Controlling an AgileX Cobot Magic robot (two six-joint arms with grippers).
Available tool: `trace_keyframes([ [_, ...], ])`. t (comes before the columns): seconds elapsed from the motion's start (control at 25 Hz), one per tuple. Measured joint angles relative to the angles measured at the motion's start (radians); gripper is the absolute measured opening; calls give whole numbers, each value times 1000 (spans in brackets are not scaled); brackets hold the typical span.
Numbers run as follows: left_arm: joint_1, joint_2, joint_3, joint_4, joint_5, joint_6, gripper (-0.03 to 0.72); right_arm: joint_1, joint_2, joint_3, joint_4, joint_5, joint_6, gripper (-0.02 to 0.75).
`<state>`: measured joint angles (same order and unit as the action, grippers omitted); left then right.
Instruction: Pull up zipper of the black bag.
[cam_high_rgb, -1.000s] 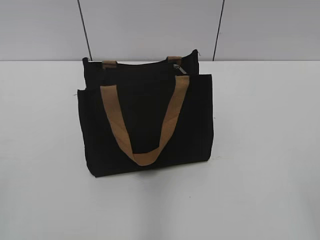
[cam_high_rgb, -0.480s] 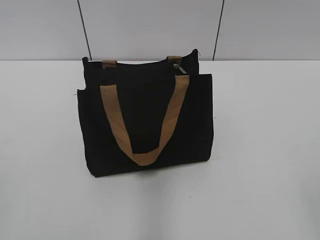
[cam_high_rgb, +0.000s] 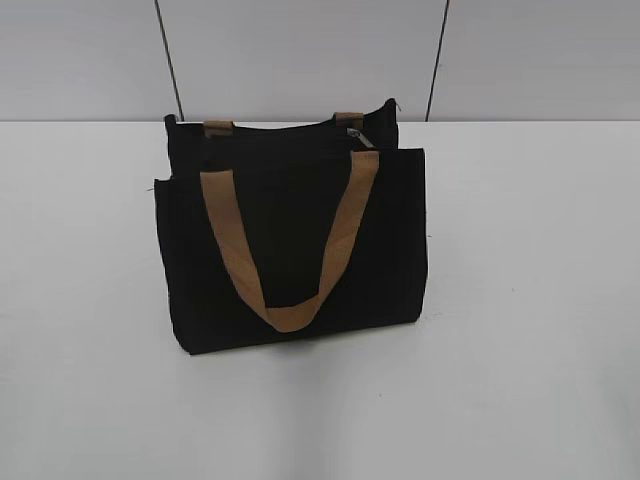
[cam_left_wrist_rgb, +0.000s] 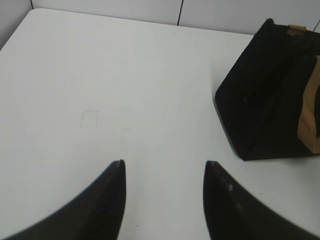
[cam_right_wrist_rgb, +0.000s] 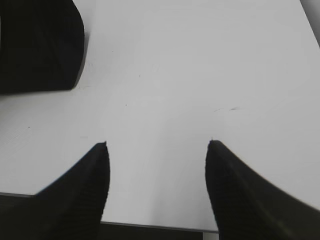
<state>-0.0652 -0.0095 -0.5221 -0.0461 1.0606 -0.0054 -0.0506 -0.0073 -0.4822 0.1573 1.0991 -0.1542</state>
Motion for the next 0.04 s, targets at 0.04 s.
trace_keyframes([
  [0.04,0,0,0,0,0,0,380,0,0,0,0,0,0,472],
])
